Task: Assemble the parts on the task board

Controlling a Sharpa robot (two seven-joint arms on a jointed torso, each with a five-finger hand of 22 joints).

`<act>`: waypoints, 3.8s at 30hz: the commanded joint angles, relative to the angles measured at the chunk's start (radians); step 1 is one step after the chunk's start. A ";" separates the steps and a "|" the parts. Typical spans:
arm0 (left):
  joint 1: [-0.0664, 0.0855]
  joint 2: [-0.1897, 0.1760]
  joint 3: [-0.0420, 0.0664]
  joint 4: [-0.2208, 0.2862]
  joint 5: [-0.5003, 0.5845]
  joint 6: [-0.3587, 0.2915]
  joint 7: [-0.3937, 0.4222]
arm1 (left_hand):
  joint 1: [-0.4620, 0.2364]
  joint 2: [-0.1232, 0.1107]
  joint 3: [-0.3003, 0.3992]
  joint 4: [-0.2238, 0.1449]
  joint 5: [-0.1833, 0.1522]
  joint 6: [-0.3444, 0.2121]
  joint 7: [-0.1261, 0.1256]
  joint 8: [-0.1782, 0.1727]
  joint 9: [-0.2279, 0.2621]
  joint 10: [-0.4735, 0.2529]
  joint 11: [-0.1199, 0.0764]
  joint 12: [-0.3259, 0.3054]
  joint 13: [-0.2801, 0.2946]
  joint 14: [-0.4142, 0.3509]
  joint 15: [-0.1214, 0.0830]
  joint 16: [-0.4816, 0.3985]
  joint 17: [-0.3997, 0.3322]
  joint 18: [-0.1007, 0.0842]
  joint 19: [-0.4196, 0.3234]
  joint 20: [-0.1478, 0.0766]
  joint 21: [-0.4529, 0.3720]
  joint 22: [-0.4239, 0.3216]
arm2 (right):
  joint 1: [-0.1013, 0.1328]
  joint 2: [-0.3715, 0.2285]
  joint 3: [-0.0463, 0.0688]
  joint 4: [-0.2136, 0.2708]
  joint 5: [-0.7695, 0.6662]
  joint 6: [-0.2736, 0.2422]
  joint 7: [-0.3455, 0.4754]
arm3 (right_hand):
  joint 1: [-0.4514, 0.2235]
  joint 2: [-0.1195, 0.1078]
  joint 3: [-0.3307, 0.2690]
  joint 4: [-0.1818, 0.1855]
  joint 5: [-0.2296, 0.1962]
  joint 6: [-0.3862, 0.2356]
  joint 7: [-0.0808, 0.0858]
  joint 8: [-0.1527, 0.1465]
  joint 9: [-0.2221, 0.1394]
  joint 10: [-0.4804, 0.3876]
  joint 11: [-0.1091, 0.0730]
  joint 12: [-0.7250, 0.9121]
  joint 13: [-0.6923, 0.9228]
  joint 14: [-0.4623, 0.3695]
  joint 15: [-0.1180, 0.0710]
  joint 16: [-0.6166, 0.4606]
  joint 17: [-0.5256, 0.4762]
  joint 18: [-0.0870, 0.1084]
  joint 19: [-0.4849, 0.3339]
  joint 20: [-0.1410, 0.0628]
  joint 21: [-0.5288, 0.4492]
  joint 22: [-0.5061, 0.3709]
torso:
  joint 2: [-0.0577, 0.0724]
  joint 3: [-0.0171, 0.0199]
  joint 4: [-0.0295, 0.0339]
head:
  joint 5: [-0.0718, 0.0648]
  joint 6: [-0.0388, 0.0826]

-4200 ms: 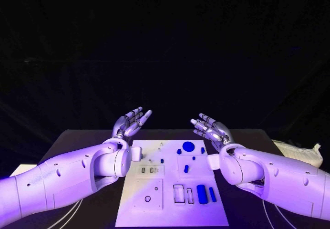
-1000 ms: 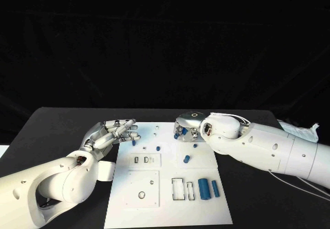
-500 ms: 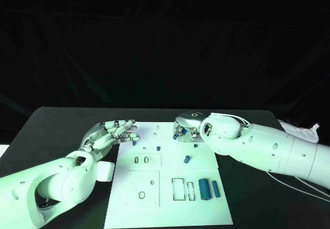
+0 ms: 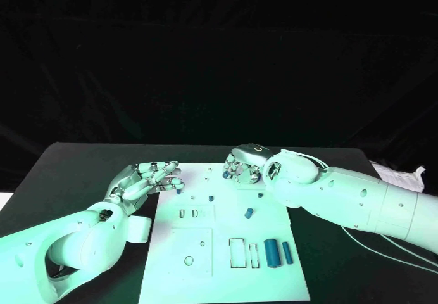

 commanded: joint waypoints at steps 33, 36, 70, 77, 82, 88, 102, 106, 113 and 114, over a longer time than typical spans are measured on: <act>0.002 0.006 0.001 0.000 -0.005 0.025 -0.007 | 0.003 -0.009 0.005 -0.001 -0.001 -0.006 0.005 -0.006 -0.002 -0.009 0.004 -0.003 -0.001 -0.001 0.005 -0.009 0.006 0.008 0.007 0.000 -0.008 -0.003 | 0.001 0.173 -0.003 -0.146 -0.085 -0.072 -0.160 | -0.017 0.004 0.011 0.017 -0.013 0.019 -0.009 0.013 0.056 -0.010 0.007 -0.018 -0.005 0.048 -0.002 -0.002 -0.014 -0.011 -0.003 0.001 0.022 0.017 | 0.005 -0.0028 0.0108 | 0.004 0.021; 0.002 0.006 0.001 0.001 -0.005 0.026 -0.008 | 0.003 -0.009 0.005 -0.001 -0.001 -0.006 0.005 -0.006 -0.002 -0.009 0.004 -0.003 -0.001 -0.001 0.005 -0.009 0.006 0.008 0.007 0.000 -0.008 -0.003 | 0.001 0.179 -0.003 -0.151 -0.083 -0.061 -0.158 | -0.020 0.003 0.010 0.019 -0.015 0.018 -0.008 0.012 0.057 -0.012 0.007 -0.018 -0.005 0.048 -0.001 -0.001 -0.014 -0.011 -0.004 0.002 0.023 0.018 | 0.006 -0.0034 0.0118 | 0.004 0.019; 0.002 0.004 0.001 -0.004 -0.005 0.028 -0.014 | 0.004 -0.010 0.009 -0.004 -0.001 -0.006 0.005 -0.006 -0.001 -0.011 0.004 -0.003 -0.001 -0.002 0.006 -0.012 0.008 0.009 0.006 0.000 -0.010 -0.004 | 0.000 0.185 -0.006 -0.147 -0.073 -0.034 -0.148 | -0.034 -0.011 0.001 0.029 -0.018 0.004 -0.002 0.001 0.060 -0.031 0.013 -0.020 -0.008 0.045 0.003 -0.004 -0.022 -0.011 -0.008 0.006 0.031 0.026 | 0.007 -0.0051 0.0116 | 0.007 0.011; 0.002 0.003 0.001 -0.005 -0.005 0.028 -0.015 | 0.004 -0.010 0.010 -0.004 -0.001 -0.007 0.006 -0.007 -0.002 -0.012 0.005 -0.003 -0.001 -0.002 0.006 -0.012 0.009 0.009 0.006 0.001 -0.011 -0.004 | 0.001 0.187 -0.006 -0.158 -0.045 -0.079 -0.138 | -0.059 -0.083 -0.076 0.054 -0.069 -0.292 0.065 -0.024 -0.008 -0.308 0.079 -0.018 -0.016 -0.002 0.060 -0.111 -0.179 0.006 -0.093 0.054 -0.048 -0.093 | 0.007 -0.0051 0.0119 | 0.006 0.013; 0.002 0.003 0.001 -0.006 -0.005 0.028 -0.016 | 0.003 -0.011 0.011 -0.005 -0.001 -0.009 0.006 -0.007 -0.002 -0.014 0.005 -0.004 -0.001 -0.003 0.006 -0.014 0.010 0.008 0.006 0.001 -0.012 -0.005 | 0.001 0.176 -0.006 -0.147 -0.033 -0.104 -0.128 | -0.036 -0.068 -0.102 0.056 -0.059 -0.291 0.064 -0.019 -0.005 -0.314 0.079 -0.010 -0.012 0.000 0.061 -0.116 -0.190 0.011 -0.097 0.062 -0.049 -0.095 | 0.007 -0.0040 0.0117 | 0.005 0.013; 0.002 0.000 0.001 -0.007 -0.005 0.029 -0.016 | 0.002 -0.012 0.012 -0.006 -0.001 -0.010 0.007 -0.007 -0.002 -0.015 0.006 -0.004 -0.001 -0.004 0.007 -0.015 0.010 0.008 0.006 0.001 -0.013 -0.005 | 0.000 0.083 -0.002 -0.048 0.034 -0.136 -0.123 | -0.012 -0.044 -0.096 0.060 -0.007 -0.203 0.057 0.004 0.006 -0.180 0.062 0.044 0.004 0.028 0.047 -0.063 -0.121 -0.001 -0.053 0.054 0.013 -0.011 | 0.005 -0.0025 0.0052 | 0.008 0.016; 0.002 -0.003 0.001 -0.007 -0.002 0.035 -0.018 | 0.002 -0.012 0.012 -0.006 -0.001 -0.010 0.007 -0.007 -0.002 -0.015 0.006 -0.004 -0.001 -0.004 0.007 -0.015 0.010 0.008 0.006 0.001 -0.013 -0.005 | -0.002 -0.174 0.025 0.132 0.184 -0.045 -0.191 | -0.052 -0.107 -0.244 0.133 0.079 -0.171 0.010 -0.013 -0.003 0.075 -0.004 0.575 0.531 0.066 -0.007 0.109 0.126 -0.046 0.053 -0.008 0.202 0.265 | -0.006 0.0044 -0.0304 | 0.012 0.022; 0.002 0.000 0.001 -0.010 -0.002 0.039 -0.019 | 0.003 -0.011 0.014 -0.007 -0.001 -0.010 0.006 -0.007 -0.002 -0.016 0.006 -0.004 -0.001 -0.005 0.007 -0.016 0.011 0.008 0.005 0.001 -0.014 -0.006 | -0.007 -0.184 0.026 0.117 0.177 -0.015 -0.201 | -0.011 -0.084 -0.315 0.175 0.082 -0.181 0.018 -0.014 -0.003 0.041 0.000 0.905 0.899 0.072 0.003 0.148 0.189 -0.052 0.058 0.001 0.229 0.307 | -0.006 0.0056 -0.0314 | 0.010 0.022; 0.001 0.004 0.001 -0.013 -0.002 0.042 -0.020 | 0.003 -0.011 0.014 -0.007 -0.001 -0.010 0.006 -0.007 -0.002 -0.016 0.006 -0.004 -0.001 -0.005 0.007 -0.016 0.011 0.008 0.005 0.001 -0.014 -0.006 | -0.015 -0.162 0.026 0.080 0.156 0.004 -0.206 | 0.022 -0.085 -0.357 0.208 0.076 -0.206 0.027 -0.018 -0.005 0.038 0.015 1.025 1.041 0.076 0.009 0.167 0.223 -0.054 0.058 0.010 0.242 0.325 | -0.006 0.0047 -0.0282 | 0.010 0.021; 0.001 0.004 0.001 -0.013 -0.002 0.043 -0.020 | 0.003 -0.011 0.014 -0.007 -0.001 -0.010 0.006 -0.007 -0.002 -0.016 0.006 -0.004 -0.001 -0.005 0.007 -0.016 0.011 0.008 0.005 0.001 -0.014 -0.006 | -0.016 -0.157 0.026 0.075 0.153 0.004 -0.206 | 0.026 -0.083 -0.359 0.210 0.075 -0.207 0.027 -0.018 -0.005 0.039 0.015 1.034 1.050 0.076 0.010 0.168 0.225 -0.054 0.059 0.011 0.244 0.327 | -0.006 0.0047 -0.0277 | 0.010 0.020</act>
